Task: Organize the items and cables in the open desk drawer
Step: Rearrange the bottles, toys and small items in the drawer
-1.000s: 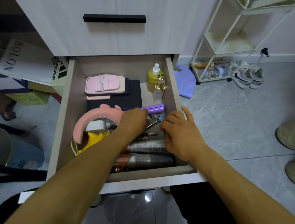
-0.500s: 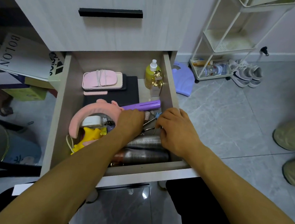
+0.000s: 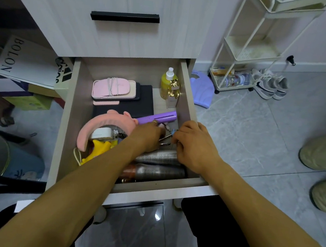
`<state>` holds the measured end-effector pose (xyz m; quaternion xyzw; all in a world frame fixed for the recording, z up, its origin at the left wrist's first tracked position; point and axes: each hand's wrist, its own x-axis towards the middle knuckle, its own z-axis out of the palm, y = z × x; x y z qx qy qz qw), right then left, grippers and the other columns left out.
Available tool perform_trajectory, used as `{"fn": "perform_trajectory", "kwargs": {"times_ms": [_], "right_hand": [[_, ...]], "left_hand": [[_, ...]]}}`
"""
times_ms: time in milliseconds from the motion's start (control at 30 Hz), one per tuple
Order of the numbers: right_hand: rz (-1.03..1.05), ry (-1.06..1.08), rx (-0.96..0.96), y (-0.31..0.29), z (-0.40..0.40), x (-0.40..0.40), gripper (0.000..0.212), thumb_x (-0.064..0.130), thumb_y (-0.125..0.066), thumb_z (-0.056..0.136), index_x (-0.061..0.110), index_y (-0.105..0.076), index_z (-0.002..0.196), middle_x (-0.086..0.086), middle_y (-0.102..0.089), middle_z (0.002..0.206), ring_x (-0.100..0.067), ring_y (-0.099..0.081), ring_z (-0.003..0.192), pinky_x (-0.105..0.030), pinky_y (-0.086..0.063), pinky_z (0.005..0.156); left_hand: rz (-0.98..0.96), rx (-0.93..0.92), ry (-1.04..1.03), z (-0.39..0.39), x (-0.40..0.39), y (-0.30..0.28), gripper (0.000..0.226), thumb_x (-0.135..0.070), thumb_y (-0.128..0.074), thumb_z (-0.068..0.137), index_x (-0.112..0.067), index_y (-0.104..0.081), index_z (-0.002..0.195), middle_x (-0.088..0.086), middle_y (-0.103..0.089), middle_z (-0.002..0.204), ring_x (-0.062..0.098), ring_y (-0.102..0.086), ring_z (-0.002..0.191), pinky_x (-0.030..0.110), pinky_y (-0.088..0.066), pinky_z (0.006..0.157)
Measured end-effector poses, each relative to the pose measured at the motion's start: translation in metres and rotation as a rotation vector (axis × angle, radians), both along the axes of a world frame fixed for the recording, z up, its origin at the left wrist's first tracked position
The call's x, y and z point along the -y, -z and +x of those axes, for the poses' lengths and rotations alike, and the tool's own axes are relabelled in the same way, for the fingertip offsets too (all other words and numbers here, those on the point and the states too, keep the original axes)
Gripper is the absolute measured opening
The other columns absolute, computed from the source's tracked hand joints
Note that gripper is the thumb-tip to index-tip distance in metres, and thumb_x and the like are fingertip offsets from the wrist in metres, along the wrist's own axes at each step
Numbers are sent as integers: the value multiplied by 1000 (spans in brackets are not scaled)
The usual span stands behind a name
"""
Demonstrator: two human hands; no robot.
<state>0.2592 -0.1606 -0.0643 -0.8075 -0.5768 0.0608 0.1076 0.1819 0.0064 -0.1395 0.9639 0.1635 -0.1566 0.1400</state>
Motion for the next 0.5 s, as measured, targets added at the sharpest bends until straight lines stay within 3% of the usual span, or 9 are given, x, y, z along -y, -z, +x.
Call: {"fn": "perform_trajectory", "kwargs": {"times_ms": [67,200,367,433,500], "right_hand": [[-14,4,12,-2,-1,-1,11,14,-66,74,18,-71,81,3,-67,81,-25,-56,101,-50,-43,98],[-20,23,81,-2,0,-1,9,14,-70,72,17,-71,81,0,-67,80,-26,-59,101,-56,-35,107],[-62,26,173,-1,-7,-7,12,24,-62,84,18,-69,91,-2,-67,89,-27,-57,105,-56,-16,114],[-66,9,167,1,-12,-13,15,25,-59,85,18,-68,93,-2,-67,90,-27,-57,102,-52,-17,115],[-110,-34,152,0,-17,-22,18,25,-54,88,18,-67,97,-3,-66,95,-27,-58,101,-46,-22,115]], "left_hand": [[-85,83,-68,-5,-2,-9,26,-24,-57,88,-28,-64,113,6,-50,117,23,-55,82,35,-51,76],[-117,249,-103,-31,-9,-40,9,-34,-64,84,-26,-61,86,-2,-47,94,18,-53,77,31,-46,67],[-125,397,-235,-81,-20,-58,36,-31,-62,86,-13,-46,60,1,-53,71,20,-51,63,37,-43,55],[-184,397,-292,-96,-25,-59,33,-30,-59,85,-8,-53,60,1,-56,64,19,-53,62,40,-45,58],[-193,347,-348,-110,-29,-63,31,-26,-61,85,-8,-56,61,0,-55,59,15,-51,58,33,-42,55]]}}
